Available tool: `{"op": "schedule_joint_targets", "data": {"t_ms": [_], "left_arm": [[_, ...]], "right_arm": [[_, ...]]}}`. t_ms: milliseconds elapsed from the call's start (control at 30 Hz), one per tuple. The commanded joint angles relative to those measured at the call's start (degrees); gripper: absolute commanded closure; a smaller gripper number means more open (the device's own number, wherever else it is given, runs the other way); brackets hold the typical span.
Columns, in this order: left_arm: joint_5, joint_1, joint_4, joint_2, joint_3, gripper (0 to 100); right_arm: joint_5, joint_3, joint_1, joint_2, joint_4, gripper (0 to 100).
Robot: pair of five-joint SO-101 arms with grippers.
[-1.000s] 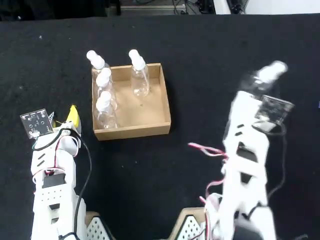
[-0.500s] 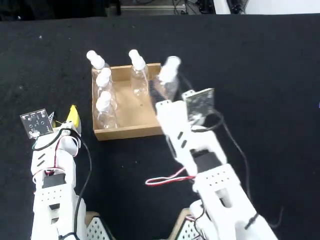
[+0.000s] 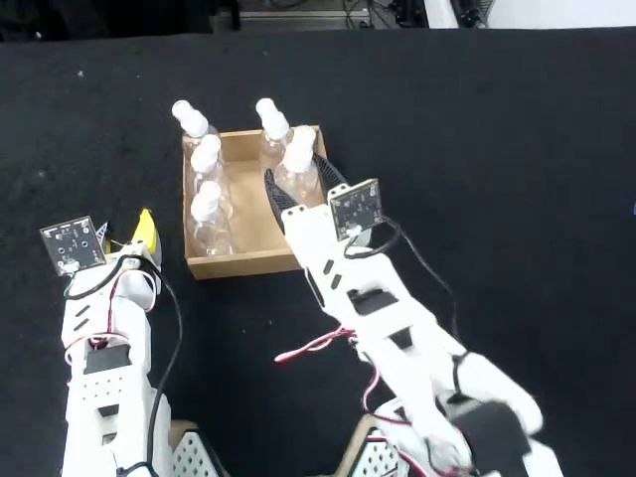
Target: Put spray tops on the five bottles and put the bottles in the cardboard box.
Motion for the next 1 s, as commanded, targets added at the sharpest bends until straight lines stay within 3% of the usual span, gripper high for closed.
{"op": "schedule_joint_targets", "data": {"t_ms": [0, 467, 967], "left_arm": [[-0.3, 0.0, -1.5, -1.2, -0.8, 81], [-0.3, 0.0, -1.5, -1.2, -0.7, 81], [-0.3, 0.0, -1.5, -1.2, -0.7, 81]], "right_arm": [[0.6, -4.3, -0.9, 5.5, -7.9, 96.7], [0.6, -10.3, -0.8, 20.5, -9.1, 96.3], [0.6, -9.0, -1.1, 22.5, -9.0, 96.2]]}}
